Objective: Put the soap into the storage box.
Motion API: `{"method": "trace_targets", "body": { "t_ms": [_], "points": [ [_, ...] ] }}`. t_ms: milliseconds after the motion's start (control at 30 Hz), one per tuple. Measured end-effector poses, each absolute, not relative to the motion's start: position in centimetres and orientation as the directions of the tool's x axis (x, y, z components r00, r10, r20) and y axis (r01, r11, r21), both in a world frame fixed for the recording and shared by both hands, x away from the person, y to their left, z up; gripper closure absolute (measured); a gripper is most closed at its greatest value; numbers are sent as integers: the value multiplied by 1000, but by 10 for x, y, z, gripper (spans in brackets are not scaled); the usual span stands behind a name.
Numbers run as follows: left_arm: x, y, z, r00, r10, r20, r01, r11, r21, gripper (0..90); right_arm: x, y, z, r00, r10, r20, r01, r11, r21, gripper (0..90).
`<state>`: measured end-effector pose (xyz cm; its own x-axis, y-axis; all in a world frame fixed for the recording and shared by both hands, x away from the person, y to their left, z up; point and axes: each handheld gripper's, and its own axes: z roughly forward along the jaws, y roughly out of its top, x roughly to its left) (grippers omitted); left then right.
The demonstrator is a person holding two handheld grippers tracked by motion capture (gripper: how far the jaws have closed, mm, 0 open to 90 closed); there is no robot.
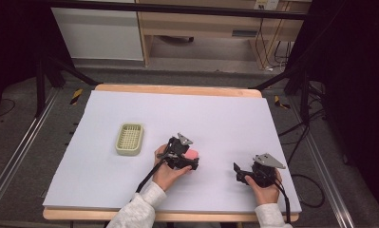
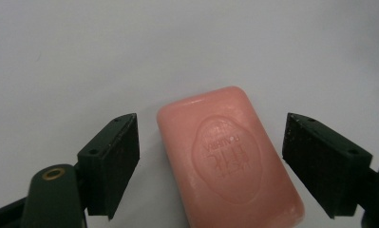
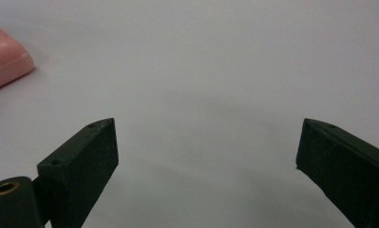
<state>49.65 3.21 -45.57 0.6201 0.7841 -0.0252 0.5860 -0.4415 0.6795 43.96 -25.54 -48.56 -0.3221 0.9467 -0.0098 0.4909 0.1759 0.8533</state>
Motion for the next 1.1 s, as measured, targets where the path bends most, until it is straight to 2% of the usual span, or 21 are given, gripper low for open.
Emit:
{"method": "trace_targets", "body": {
  "t_ms": [300, 767, 1100],
  "points": [
    [496, 27, -461, 619, 785, -10, 596, -462, 657, 206, 440, -255, -486, -321, 947, -8, 492, 174, 853, 71],
    [499, 24, -466, 608, 793, -42, 631, -450, 633, 246, 440, -256, -486, -323, 946, -17, 489, 182, 853, 74],
    [497, 25, -463, 625, 779, -48, 631, -468, 618, 326, 440, -255, -486, -322, 947, -14, 492, 180, 852, 77]
  ]
}}
